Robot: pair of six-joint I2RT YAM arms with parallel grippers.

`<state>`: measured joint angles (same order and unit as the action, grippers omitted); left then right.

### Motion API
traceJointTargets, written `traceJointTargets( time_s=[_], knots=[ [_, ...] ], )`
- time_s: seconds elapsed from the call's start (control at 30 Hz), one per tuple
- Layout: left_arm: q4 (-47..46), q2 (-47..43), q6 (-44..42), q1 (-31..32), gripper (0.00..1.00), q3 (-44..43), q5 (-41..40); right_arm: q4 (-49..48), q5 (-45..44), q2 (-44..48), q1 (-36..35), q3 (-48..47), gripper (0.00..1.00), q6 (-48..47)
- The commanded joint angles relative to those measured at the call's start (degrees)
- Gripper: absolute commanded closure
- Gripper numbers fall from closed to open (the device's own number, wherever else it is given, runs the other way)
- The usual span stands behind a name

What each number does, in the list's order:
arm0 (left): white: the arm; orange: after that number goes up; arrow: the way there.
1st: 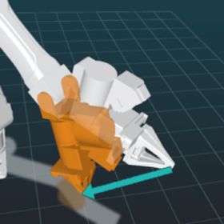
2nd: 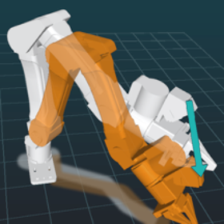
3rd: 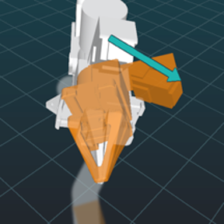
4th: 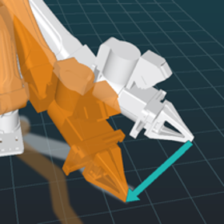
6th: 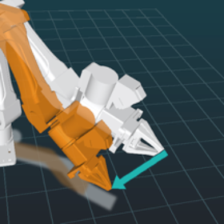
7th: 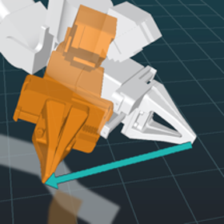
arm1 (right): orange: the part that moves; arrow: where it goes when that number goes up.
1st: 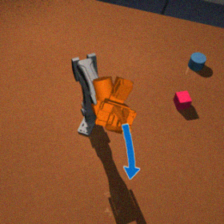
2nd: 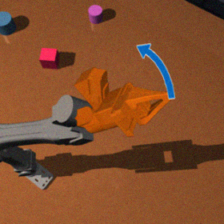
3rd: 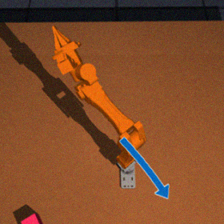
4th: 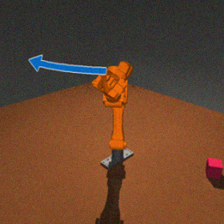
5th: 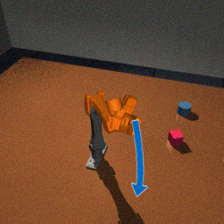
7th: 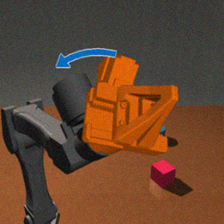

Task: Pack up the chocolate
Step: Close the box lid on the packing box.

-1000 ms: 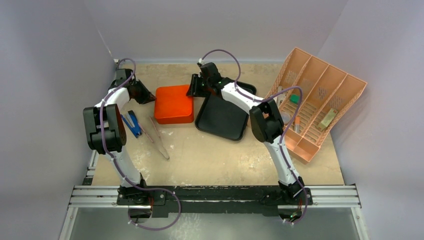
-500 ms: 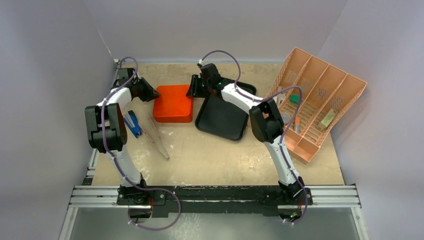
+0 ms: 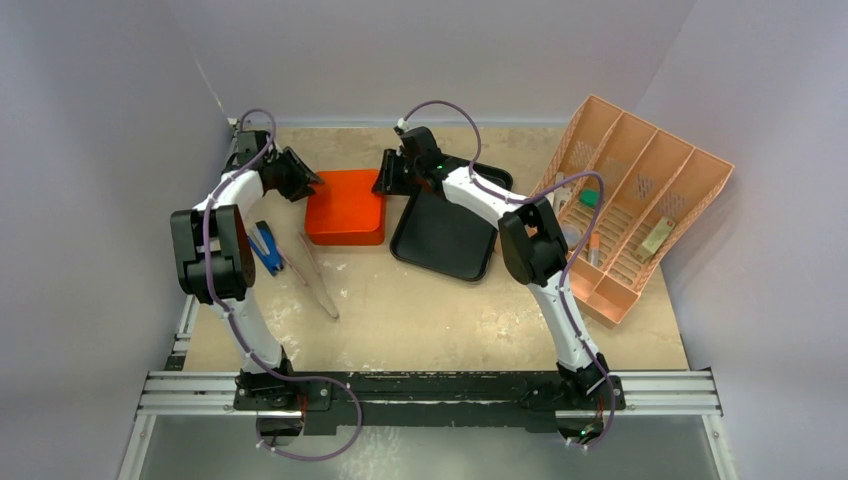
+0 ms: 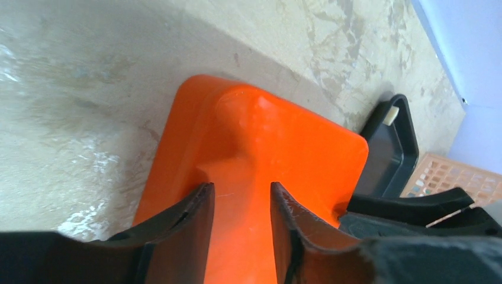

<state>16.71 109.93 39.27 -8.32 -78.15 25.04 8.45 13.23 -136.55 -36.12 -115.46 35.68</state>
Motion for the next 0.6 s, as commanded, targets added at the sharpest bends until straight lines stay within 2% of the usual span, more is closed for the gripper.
traceJointTargets(
  time_s=[0.0,0.17,0.3,0.47,0.57],
  knots=[
    [4.89,-3.74,-4.18,-0.21,0.57,-4.35,-10.08,-4.25,3.77,3.60,-0.71,-1.86,0.57,1.71],
    [8.12,-4.21,-6.80,-0.30,0.53,-4.31,-17.83,-4.35,4.21,3.12,-0.78,-1.90,0.56,2.64],
    [8.94,-3.60,-8.03,-0.55,0.53,-2.95,-19.19,-2.61,3.84,1.59,-0.79,-3.99,0.56,3.26],
    [7.87,-2.29,-8.42,-0.69,0.63,-1.48,-17.63,2.36,0.96,-0.78,-0.79,-7.31,0.56,4.47],
    [8.84,-1.60,-8.76,-1.01,0.64,-1.86,-18.15,4.02,-0.28,-1.29,-1.03,-7.96,0.55,4.61]
  ],
)
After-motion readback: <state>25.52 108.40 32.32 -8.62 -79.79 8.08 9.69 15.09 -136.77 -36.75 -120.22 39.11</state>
